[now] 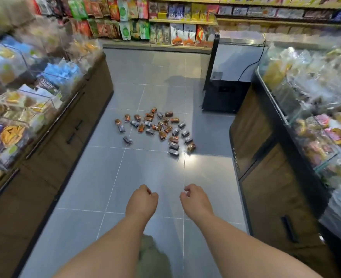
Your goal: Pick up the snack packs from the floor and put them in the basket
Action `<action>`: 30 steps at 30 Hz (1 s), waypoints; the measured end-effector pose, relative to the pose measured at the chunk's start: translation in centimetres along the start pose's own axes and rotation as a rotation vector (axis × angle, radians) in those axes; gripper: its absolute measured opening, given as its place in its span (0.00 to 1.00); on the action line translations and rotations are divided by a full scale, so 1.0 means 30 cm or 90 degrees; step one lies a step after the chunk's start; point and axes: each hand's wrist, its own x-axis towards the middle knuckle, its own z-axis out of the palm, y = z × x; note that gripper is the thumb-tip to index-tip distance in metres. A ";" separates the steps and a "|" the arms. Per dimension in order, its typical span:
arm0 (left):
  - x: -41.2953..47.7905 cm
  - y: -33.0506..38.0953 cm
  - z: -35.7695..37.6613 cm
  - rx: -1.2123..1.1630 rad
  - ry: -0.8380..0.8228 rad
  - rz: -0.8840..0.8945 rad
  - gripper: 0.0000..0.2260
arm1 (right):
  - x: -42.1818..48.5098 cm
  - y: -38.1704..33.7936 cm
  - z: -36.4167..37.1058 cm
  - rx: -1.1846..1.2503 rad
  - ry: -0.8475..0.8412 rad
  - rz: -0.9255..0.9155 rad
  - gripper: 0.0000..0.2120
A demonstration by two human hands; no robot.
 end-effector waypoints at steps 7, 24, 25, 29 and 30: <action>0.436 0.025 -0.182 -0.003 -0.009 -0.024 0.06 | 0.397 -0.303 0.053 -0.024 -0.007 -0.014 0.17; 1.339 0.095 -0.569 0.005 0.025 -0.144 0.06 | 1.228 -0.921 0.225 -0.046 -0.130 -0.054 0.17; 1.407 0.126 -0.593 0.003 0.031 -0.147 0.06 | 1.302 -0.966 0.221 -0.051 -0.135 -0.067 0.17; 1.660 0.291 -0.698 -0.032 0.076 -0.151 0.05 | 1.590 -1.162 0.170 -0.081 -0.159 -0.108 0.18; 1.721 0.335 -0.723 -0.049 0.089 -0.149 0.05 | 1.659 -1.214 0.154 -0.081 -0.161 -0.118 0.19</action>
